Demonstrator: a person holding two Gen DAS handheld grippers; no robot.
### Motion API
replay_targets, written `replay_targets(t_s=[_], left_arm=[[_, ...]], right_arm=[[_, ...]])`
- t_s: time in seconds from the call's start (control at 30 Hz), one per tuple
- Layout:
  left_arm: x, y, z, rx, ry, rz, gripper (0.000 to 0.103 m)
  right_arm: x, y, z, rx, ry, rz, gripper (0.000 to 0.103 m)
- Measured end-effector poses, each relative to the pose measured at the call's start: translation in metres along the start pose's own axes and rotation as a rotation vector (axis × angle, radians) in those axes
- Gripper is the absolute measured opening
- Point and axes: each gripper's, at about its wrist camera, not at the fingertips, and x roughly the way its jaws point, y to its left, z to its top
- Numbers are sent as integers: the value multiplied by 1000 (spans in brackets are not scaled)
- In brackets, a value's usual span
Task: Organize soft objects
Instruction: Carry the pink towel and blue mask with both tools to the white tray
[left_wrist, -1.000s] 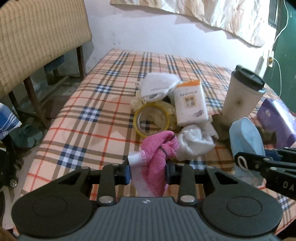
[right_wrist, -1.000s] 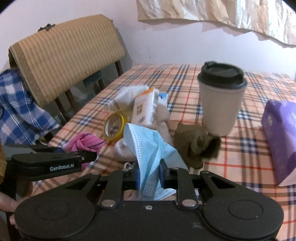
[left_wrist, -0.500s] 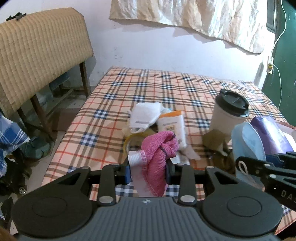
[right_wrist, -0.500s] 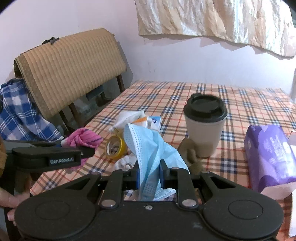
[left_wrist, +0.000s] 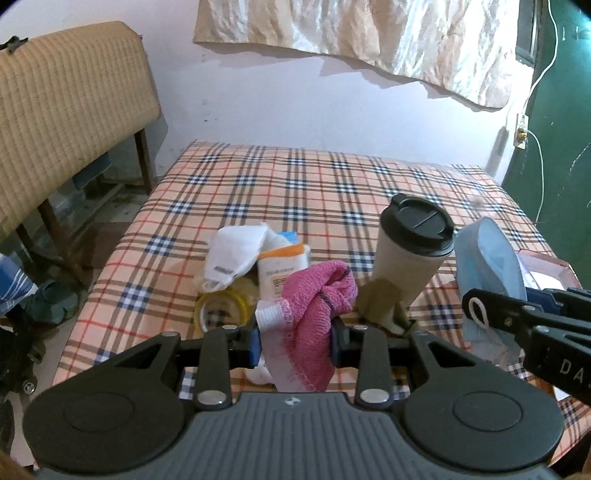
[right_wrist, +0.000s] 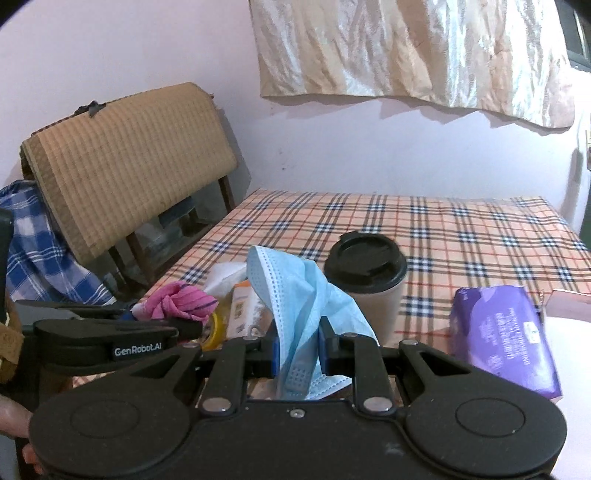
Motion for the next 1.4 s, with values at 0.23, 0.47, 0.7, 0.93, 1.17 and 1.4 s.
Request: replay_targets(t_s=[0.23,0.47,0.7,0.93,1.17,1.4], left_arm=[[6,-16,4,11,6,-38,35],[9,-39,10,46,3,-72,35],[11,-63,13,74,4,-106,35],[13,-86,16,107,7,-140,35],[16,-113,15,151,10,-179,35],[20,-143,15,190,11,-223,35]], right_arm=[[-7,-19,2,17,-15,-32,24],[-15,-39,2,37,-22,-60,24],[-25,-60,-1,57,-34,-92,24],[-38,-83,-1,76,-47,-129,24],[-51,-107,-3,91,-60,-173,24],[-59,-132,-7,113,-62,-215,24]])
